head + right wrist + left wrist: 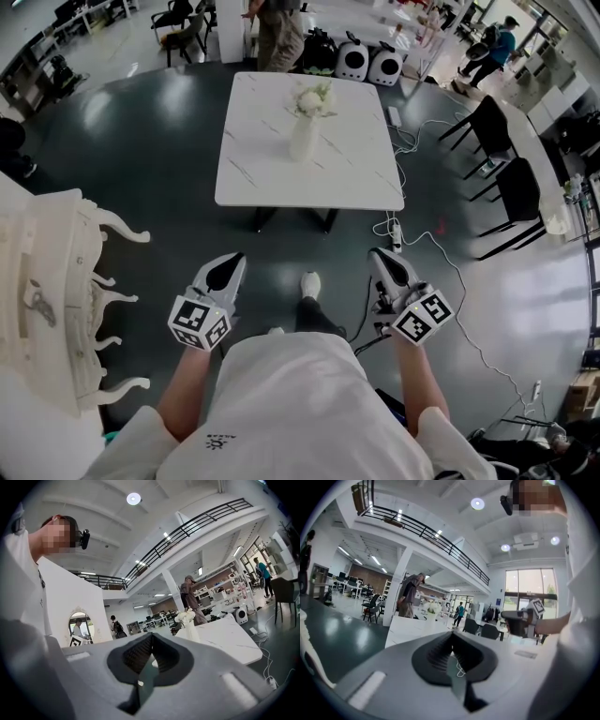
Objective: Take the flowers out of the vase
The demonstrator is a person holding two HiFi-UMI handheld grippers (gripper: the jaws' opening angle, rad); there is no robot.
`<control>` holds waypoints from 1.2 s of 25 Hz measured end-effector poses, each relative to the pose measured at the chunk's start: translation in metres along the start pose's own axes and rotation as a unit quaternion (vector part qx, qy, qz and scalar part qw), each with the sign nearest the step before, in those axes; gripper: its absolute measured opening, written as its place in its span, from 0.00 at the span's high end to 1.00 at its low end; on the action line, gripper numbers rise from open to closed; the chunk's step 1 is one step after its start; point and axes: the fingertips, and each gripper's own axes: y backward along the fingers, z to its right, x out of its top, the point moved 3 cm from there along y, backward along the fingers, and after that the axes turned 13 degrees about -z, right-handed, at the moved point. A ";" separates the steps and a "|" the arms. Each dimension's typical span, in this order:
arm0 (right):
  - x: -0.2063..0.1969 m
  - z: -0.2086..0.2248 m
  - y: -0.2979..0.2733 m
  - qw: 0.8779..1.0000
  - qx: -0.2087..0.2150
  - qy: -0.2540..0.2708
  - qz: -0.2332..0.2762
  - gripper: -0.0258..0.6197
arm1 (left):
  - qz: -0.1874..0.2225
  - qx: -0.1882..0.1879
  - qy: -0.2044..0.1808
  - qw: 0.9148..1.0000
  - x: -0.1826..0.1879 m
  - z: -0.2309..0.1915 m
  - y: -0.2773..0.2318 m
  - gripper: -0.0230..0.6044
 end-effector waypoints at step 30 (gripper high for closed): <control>0.096 0.235 -0.128 0.995 0.076 0.025 -0.053 0.96 | 0.001 0.067 0.017 0.998 0.121 -0.055 -0.241 0.98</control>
